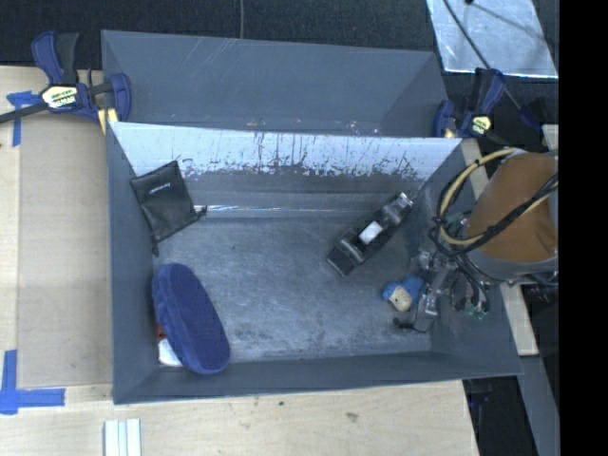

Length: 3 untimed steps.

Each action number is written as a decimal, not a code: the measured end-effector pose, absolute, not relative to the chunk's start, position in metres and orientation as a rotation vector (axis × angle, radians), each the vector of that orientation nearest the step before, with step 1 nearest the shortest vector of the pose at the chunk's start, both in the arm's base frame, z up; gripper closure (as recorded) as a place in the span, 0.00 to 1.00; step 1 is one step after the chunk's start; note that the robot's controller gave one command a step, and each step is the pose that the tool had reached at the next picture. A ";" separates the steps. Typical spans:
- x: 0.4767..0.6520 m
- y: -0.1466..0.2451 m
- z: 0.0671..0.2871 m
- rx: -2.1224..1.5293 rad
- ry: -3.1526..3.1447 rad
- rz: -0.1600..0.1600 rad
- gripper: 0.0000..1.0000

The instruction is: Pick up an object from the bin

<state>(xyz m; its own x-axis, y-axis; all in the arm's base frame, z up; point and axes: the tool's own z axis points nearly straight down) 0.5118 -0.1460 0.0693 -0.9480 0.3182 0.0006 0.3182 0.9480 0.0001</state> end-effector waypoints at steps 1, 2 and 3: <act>0.512 -0.146 0.069 -0.501 -3.102 0.000 0.00; 0.512 -0.146 0.069 -0.501 -3.101 0.001 1.00; 0.514 -0.147 0.101 -0.497 -3.109 0.002 1.00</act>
Offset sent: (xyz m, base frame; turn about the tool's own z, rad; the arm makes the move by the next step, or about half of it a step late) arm 0.0000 0.0000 0.0000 0.0000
